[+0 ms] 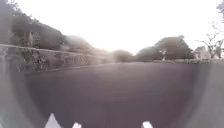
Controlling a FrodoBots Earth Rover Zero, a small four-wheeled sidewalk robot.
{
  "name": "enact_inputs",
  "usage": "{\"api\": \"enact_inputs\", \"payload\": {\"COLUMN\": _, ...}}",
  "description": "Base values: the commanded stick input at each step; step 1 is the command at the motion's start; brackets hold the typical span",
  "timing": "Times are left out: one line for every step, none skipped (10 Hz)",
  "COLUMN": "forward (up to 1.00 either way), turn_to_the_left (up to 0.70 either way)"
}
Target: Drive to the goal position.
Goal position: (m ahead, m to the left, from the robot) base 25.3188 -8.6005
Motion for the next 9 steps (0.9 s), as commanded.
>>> {"api": "enact_inputs", "payload": {"forward": 0.7, "turn_to_the_left": 0.0}}
{"api": "enact_inputs", "payload": {"forward": 0.7, "turn_to_the_left": 0.0}}
{"api": "enact_inputs", "payload": {"forward": 0.7, "turn_to_the_left": 0.0}}
{"api": "enact_inputs", "payload": {"forward": 0.7, "turn_to_the_left": 0.0}}
{"api": "enact_inputs", "payload": {"forward": 0.7, "turn_to_the_left": 0.0}}
{"api": "enact_inputs", "payload": {"forward": 0.7, "turn_to_the_left": 0.0}}
{"api": "enact_inputs", "payload": {"forward": 0.7, "turn_to_the_left": 0.0}}
{"api": "enact_inputs", "payload": {"forward": 0.7, "turn_to_the_left": 0.0}}
{"api": "enact_inputs", "payload": {"forward": 0.7, "turn_to_the_left": 0.0}}
